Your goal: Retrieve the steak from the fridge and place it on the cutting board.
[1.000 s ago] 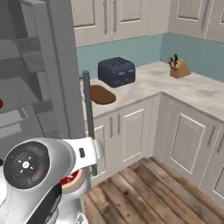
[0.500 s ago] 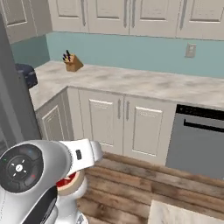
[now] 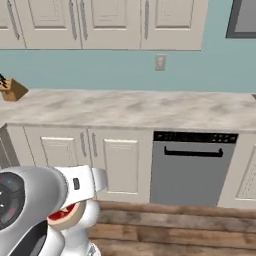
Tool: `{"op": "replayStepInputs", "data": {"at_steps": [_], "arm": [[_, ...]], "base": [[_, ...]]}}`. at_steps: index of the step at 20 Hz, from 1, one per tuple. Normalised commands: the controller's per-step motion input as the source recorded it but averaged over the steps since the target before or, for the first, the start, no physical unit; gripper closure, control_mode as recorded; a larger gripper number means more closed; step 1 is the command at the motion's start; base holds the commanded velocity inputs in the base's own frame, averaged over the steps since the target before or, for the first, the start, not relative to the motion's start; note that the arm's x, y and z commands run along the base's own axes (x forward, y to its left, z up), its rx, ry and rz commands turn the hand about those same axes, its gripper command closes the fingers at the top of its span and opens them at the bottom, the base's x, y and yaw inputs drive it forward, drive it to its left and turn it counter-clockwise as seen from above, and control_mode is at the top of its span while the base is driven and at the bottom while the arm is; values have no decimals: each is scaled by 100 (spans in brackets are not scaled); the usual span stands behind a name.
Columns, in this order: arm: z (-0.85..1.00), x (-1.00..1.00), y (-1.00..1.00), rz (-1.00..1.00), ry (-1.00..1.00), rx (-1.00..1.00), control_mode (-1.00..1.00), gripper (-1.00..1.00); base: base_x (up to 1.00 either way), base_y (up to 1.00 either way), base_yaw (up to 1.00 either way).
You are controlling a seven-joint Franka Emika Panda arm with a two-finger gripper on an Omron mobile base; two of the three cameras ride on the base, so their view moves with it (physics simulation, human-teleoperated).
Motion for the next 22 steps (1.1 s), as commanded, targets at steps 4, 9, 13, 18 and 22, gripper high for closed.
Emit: {"op": "replayStepInputs", "data": {"at_steps": [4, 9, 13, 18, 22], "arm": [[0, 0, 0, 0, 0, 0, 100, 100], [0, 0, 0, 0, 0, 0, 100, 100], [0, 0, 0, 0, 0, 0, 100, 100], [0, 0, 0, 0, 0, 0, 100, 100], [0, 0, 0, 0, 0, 0, 100, 100]], "base": [[100, 9, -8], [100, 36, 5], [48, 0, 71], [0, 9, 88], [15, 17, 77]]}}
